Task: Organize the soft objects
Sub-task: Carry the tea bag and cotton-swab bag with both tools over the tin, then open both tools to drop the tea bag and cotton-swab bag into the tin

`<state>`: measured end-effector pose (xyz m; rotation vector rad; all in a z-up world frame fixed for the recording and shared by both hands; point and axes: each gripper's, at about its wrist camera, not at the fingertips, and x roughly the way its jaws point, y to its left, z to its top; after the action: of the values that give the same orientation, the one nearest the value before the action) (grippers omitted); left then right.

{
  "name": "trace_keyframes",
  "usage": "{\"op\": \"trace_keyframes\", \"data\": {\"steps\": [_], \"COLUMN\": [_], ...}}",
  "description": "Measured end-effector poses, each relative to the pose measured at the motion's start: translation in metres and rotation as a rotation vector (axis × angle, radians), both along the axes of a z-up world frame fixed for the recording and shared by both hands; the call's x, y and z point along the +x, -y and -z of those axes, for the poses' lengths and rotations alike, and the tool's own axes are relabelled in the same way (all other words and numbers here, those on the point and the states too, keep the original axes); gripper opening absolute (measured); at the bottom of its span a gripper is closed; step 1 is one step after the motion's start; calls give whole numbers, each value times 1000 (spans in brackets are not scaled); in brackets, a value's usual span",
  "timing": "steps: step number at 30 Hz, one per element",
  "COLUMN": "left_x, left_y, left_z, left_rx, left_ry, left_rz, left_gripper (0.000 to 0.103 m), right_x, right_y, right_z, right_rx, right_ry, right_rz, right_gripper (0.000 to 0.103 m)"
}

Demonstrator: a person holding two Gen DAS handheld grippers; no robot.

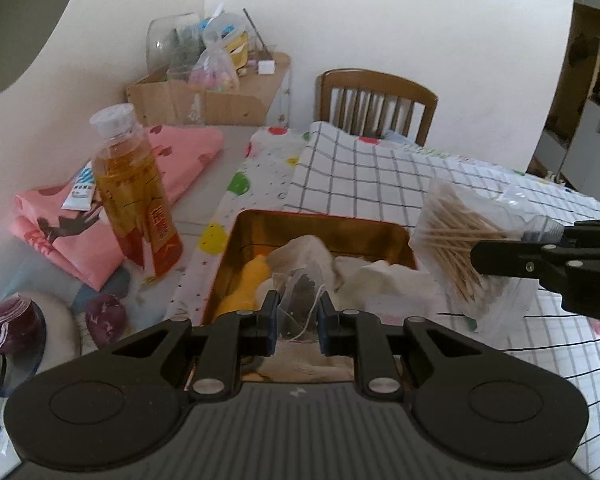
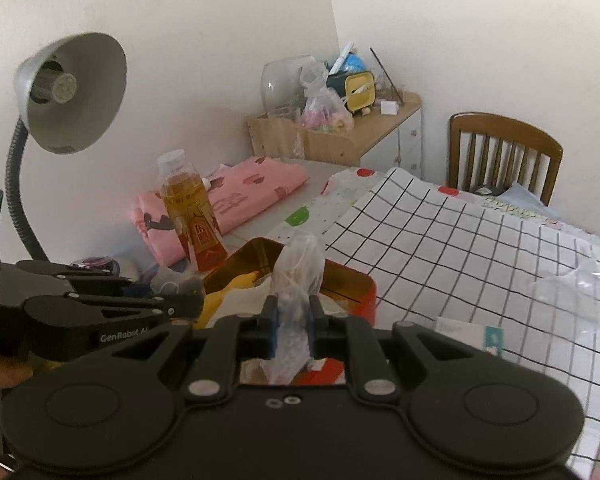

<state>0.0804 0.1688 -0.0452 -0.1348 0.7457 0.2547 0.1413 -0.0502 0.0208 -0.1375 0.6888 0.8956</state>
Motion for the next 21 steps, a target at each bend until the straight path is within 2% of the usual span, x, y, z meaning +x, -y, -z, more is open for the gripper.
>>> {"op": "trace_keyframes", "data": {"steps": [9, 21], "left_x": [22, 44], "left_y": [-15, -14], "left_z": [17, 33], "left_rx": [7, -9], "left_ry": [-53, -89], "left_rz": [-18, -12], "left_gripper": [19, 19], "right_x": [22, 35], "right_y": [-35, -62], "right_z": [29, 55], "right_rx": [-74, -177], "right_ry": [-54, -68], "right_rz": [-4, -23], "right_gripper": [13, 13]}}
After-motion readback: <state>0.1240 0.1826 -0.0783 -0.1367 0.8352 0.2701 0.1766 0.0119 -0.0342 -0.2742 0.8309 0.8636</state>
